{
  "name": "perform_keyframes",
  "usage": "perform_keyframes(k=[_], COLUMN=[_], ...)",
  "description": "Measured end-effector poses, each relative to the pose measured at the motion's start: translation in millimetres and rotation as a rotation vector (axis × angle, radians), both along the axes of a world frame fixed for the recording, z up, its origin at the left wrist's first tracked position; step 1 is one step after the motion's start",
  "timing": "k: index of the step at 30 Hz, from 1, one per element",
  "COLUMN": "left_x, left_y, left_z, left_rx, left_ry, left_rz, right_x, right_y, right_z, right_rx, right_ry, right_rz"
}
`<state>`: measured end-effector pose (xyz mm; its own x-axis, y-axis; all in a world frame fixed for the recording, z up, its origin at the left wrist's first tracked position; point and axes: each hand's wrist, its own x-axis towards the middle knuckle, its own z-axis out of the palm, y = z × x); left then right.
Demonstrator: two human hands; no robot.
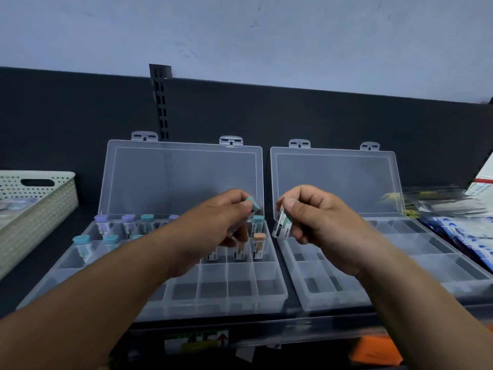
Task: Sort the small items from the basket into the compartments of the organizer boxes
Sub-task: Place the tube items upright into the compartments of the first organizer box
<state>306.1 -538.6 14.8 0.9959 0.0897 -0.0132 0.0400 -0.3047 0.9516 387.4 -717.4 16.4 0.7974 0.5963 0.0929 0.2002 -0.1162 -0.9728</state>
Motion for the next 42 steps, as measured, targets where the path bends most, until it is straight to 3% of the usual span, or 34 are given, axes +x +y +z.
perform_keyframes(k=[5, 16, 21, 42], left_x=[-11.5, -7.7, -1.9, -9.5], left_y=[9.5, 4.6, -1.5, 1.6], left_z=[-6.5, -33.9, -49.6, -47.6], left_rx=[0.122, 0.645, 0.716, 0.888], left_ry=[-0.084, -0.071, -0.025, -0.033], left_rz=[0.021, 0.079, 0.071, 0.124], right_x=[-2.4, -2.2, -0.4, -7.0], right_y=[-0.4, 6.0, 7.2, 9.0], right_z=[-8.0, -34.7, -44.8, -28.9], right_rx=[-0.179, -0.610, -0.648, -0.758], right_ry=[-0.154, -0.459, -0.558, -0.593], right_rz=[0.044, 0.014, 0.025, 0.000])
